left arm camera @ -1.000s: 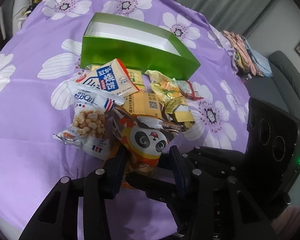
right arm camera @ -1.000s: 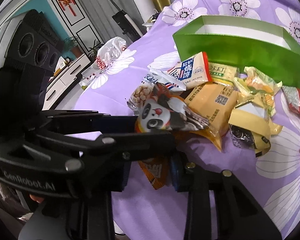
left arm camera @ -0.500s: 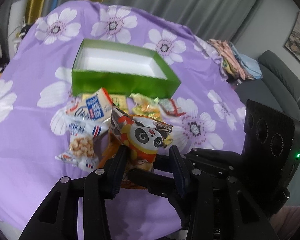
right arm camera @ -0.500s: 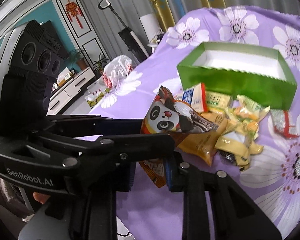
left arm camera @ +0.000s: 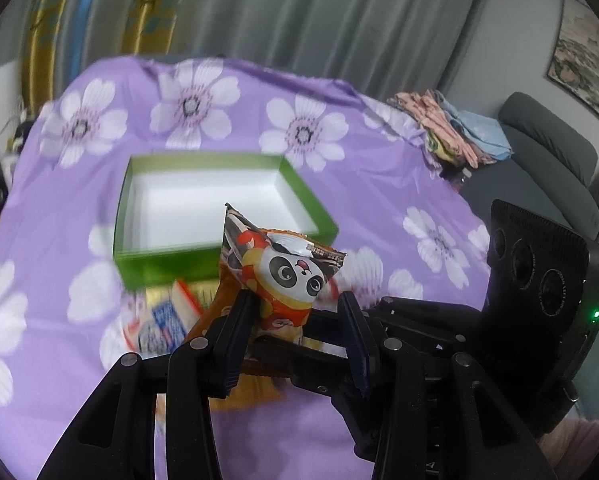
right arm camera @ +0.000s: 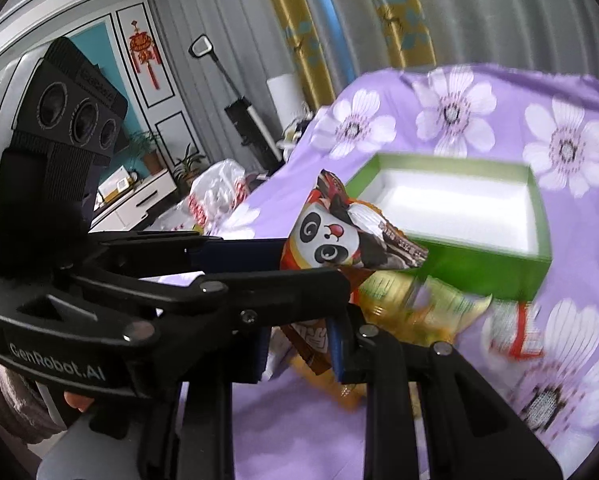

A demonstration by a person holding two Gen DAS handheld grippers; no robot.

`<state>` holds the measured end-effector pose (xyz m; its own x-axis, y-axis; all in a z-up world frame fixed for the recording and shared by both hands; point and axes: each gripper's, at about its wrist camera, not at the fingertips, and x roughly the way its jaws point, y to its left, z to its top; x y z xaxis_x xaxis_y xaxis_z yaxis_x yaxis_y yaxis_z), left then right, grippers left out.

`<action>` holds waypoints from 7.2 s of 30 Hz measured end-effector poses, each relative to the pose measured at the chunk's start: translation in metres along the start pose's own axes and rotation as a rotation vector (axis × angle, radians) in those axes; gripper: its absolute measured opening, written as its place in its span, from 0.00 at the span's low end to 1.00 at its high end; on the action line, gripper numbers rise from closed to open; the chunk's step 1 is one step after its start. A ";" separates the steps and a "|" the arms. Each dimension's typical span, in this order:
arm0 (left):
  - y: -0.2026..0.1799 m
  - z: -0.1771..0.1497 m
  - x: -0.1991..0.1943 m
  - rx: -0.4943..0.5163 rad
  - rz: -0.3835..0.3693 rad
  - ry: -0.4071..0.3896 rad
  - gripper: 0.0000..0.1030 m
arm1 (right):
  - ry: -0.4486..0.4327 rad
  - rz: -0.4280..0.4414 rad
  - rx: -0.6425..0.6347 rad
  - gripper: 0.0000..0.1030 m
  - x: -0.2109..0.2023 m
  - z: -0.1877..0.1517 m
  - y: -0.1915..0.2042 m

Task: Organize snacks
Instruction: 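Carry the panda bag into the green box and open the left tool, then lift the left tool out of the box back over the snack pile, then grasp the yellow snack packet beside the pile with the left tool, then carry the yellow packet into the green box and open the left tool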

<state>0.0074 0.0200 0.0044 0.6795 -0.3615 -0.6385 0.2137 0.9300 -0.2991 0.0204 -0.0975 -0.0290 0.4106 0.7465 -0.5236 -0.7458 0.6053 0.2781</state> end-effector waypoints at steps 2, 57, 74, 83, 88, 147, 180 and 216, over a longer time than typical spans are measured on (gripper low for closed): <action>0.000 0.013 0.004 0.011 0.002 -0.016 0.42 | -0.019 -0.009 -0.009 0.24 0.001 0.012 -0.006; 0.106 -0.009 0.005 -0.312 0.158 0.012 0.85 | 0.053 -0.116 0.193 0.63 -0.011 -0.019 -0.063; 0.034 -0.051 -0.008 -0.107 0.306 0.051 0.85 | 0.143 -0.108 0.182 0.65 -0.027 -0.061 -0.039; 0.013 -0.055 -0.005 -0.061 0.315 0.062 0.85 | 0.132 -0.116 0.151 0.72 -0.036 -0.062 -0.030; 0.003 -0.056 -0.003 -0.031 0.325 0.060 0.85 | 0.133 -0.118 0.144 0.75 -0.037 -0.065 -0.028; 0.000 -0.054 0.099 -0.061 0.022 0.241 0.55 | 0.206 -0.042 0.250 0.69 0.030 -0.084 -0.071; -0.018 -0.049 0.054 -0.059 0.009 0.160 0.50 | 0.089 -0.063 0.133 0.42 -0.015 -0.061 -0.033; 0.056 0.078 0.142 -0.179 -0.044 0.149 0.50 | 0.073 -0.151 0.127 0.45 0.072 0.048 -0.116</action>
<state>0.1707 0.0260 -0.0476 0.5584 -0.4194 -0.7157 0.1036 0.8913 -0.4414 0.1621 -0.1005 -0.0601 0.4705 0.6254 -0.6225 -0.6045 0.7424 0.2890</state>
